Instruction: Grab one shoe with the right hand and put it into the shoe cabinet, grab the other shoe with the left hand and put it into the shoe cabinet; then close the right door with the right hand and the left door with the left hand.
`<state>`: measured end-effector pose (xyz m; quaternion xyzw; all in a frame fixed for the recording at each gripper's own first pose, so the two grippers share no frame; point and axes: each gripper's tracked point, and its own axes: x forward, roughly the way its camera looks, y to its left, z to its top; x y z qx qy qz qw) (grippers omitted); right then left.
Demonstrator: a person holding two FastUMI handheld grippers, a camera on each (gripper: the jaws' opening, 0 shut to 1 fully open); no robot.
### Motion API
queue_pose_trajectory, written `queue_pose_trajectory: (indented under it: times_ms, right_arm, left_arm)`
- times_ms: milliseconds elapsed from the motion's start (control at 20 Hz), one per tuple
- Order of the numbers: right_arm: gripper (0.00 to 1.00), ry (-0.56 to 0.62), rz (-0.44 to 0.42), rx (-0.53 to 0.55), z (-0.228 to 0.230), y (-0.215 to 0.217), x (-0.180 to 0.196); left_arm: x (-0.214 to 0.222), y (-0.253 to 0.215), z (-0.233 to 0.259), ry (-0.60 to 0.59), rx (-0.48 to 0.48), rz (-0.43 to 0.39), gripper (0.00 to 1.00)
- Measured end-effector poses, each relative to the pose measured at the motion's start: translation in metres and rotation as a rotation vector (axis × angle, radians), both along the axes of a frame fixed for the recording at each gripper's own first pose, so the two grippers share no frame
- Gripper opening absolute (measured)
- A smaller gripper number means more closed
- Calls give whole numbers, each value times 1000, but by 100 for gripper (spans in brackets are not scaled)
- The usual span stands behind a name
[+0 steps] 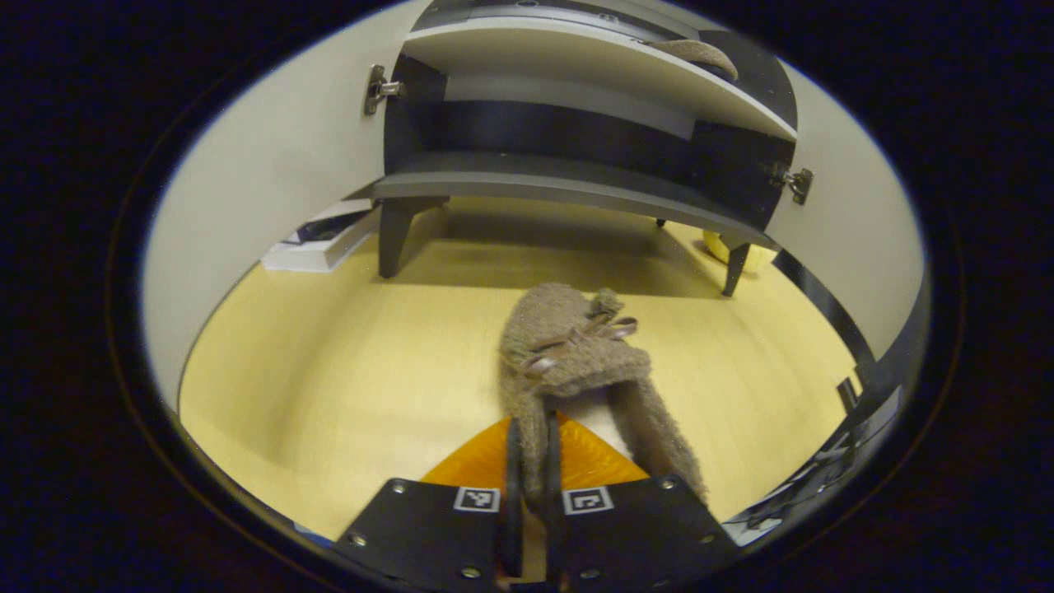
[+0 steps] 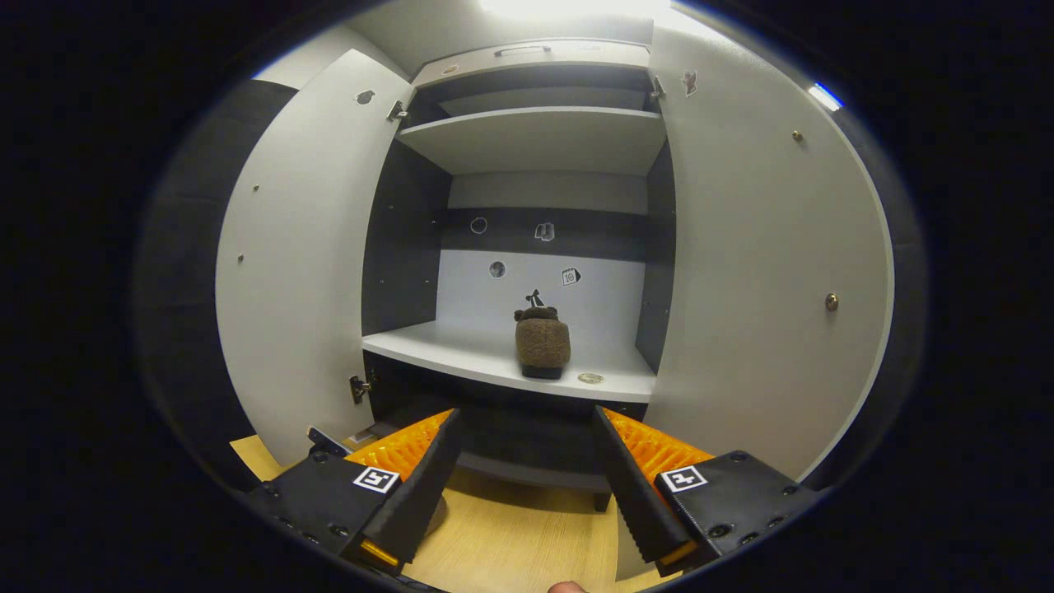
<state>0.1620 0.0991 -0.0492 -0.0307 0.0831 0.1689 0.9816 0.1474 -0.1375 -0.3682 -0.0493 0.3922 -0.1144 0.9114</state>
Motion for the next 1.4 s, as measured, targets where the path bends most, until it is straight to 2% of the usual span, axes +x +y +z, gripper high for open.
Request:
queue_pose_trajectory:
  times_ms: [50, 400, 950, 1400]
  right_arm:
    - [99, -1, -2, -1, 0, -1, 0]
    - [99, -9, -7, 10, 5, -9, -3]
    - [99, -22, 34, 31, 14, 2, -20]
    - [99, -28, 16, 51, 16, -9, -23]
  left_arm:
    - [4, 1, 0, 0, 12, 5, 2]
    - [19, 14, 53, -112, -9, 41, 2]
    - [12, 56, 215, -386, -65, 75, 2]
    - [-10, 89, 266, -539, -126, 120, 2]
